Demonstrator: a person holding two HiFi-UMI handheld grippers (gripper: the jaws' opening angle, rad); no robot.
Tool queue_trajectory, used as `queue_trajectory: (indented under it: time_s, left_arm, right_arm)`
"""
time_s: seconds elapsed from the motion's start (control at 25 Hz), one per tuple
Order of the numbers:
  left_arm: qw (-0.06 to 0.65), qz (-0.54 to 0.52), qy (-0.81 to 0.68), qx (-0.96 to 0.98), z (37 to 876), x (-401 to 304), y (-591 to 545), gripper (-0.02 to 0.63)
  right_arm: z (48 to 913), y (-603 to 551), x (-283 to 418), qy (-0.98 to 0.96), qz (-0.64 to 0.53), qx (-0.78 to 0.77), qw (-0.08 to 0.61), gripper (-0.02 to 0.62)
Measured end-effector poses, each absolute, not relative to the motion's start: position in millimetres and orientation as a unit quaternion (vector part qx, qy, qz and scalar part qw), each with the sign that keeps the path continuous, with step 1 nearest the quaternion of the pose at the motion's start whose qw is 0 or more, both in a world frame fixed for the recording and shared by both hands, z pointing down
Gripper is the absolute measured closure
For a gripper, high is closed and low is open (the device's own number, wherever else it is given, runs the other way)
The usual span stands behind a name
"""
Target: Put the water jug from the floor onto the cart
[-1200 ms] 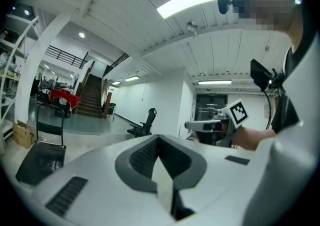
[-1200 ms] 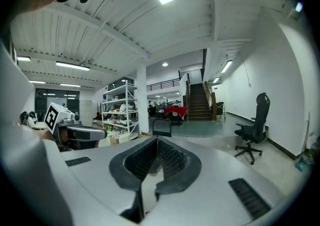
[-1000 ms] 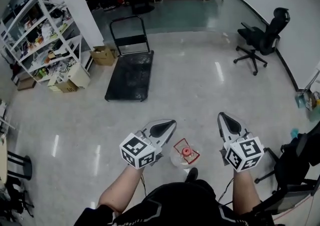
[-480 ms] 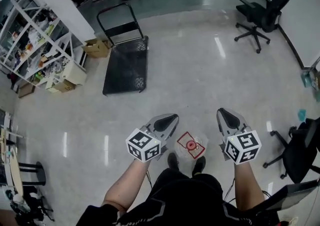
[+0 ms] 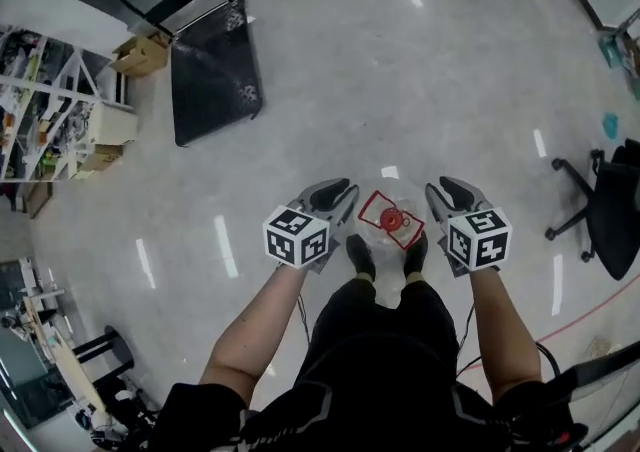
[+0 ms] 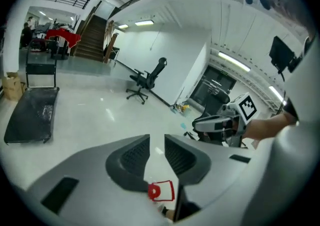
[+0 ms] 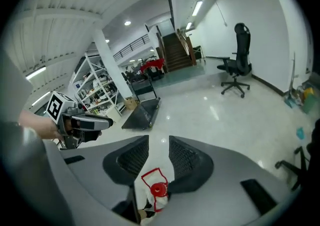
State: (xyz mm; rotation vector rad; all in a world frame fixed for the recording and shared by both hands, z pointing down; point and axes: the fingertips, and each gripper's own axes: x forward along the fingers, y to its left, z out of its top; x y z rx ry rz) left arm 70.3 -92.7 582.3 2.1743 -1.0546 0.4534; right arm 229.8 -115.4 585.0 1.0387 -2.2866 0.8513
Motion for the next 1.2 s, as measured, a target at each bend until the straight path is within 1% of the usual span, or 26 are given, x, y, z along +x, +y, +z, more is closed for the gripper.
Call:
queue_trajectory:
  time_s: [0.12,0.24,0.4,0.64,0.84,1.0,1.2]
  left_arm:
    - [0.364,0.208,-0.401,0.815,640.4,65.9,-88.6,0.515]
    - [0.394,0.236,-0.387,0.800,692.3,66.9,-78.4,0.476]
    - [0.413,0.288,-0.356,0.787,756.0,74.4,-58.8,0.476]
    - [0.447,0.321,-0.352,0.757,832.6,71.9,-37.7,0.476]
    - [0.459,0.349,-0.343,0.742,881.0,74.3,-28.0,0.476]
    - [0.457,0.362,-0.327,0.743,907.4,78.9,-21.5,0.476]
    - [0.465,0.371,-0.315,0.739,927.5,82.3,-17.3,0.476]
  right_arm:
    - [641.3,-99.8,233.9,-0.815,0.348,0.378,0.269,0.480]
    - [696.9,-79.2,242.5,-0.786,0.392,0.381,0.289,0.462]
    - [763.7,-52.5,253.7,-0.750,0.432,0.391,0.313,0.437]
    - [841.0,-11.9,258.1,-0.704,0.485,0.400,0.330,0.430]
    - [878.5,15.8,259.6,-0.672,0.531,0.407,0.316,0.425]
    - [899.7,31.3,250.4,-0.676,0.533,0.392,0.325,0.425]
    - [916.7,33.7,251.7,-0.659,0.551,0.406,0.313,0.425]
